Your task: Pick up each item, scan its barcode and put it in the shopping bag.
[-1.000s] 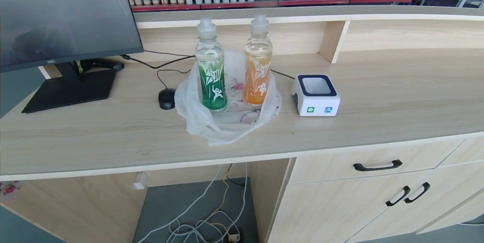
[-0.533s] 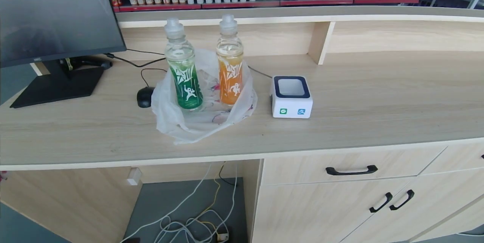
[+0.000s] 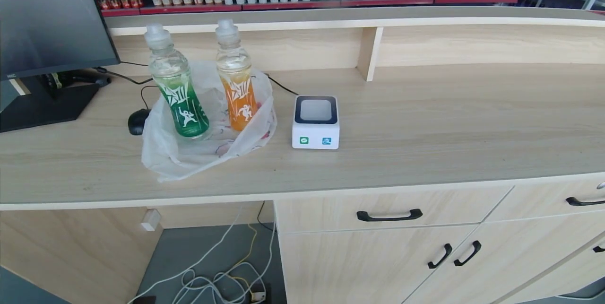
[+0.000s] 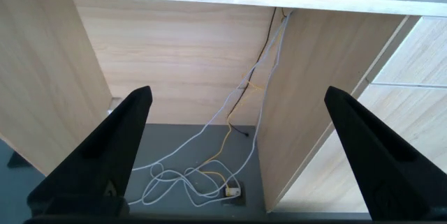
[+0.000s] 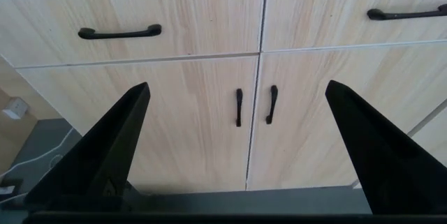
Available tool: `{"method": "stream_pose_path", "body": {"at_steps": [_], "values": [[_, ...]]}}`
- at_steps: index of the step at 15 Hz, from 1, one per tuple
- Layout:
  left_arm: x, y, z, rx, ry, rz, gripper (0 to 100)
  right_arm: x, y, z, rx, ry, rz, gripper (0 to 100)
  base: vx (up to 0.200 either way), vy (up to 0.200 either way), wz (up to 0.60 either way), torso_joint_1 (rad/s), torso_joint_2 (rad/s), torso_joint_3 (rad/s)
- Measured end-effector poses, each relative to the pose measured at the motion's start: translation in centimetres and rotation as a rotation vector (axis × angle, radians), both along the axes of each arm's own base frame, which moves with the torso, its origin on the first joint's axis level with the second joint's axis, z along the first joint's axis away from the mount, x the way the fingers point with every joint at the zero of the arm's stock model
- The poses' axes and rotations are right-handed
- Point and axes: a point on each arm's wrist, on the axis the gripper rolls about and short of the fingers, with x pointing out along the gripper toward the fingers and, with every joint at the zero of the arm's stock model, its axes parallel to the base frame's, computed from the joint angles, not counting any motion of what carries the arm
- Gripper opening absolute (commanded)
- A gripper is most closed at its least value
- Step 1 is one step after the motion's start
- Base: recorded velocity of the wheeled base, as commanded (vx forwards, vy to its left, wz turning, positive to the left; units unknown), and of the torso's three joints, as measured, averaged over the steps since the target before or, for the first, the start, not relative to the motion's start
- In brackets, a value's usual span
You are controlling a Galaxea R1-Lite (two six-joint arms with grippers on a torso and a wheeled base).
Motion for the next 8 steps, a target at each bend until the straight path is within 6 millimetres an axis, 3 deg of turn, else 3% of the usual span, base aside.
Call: {"method": "stream_pose_path", "body": {"at_steps": [8], "values": [[0.0, 0.0, 0.0, 0.0, 0.0, 0.0, 100, 0.0, 0.0, 0.01, -0.002, 0.0, -0.001, 100, 0.0, 0.0, 0.0, 0.0, 0.0, 0.0]]}}
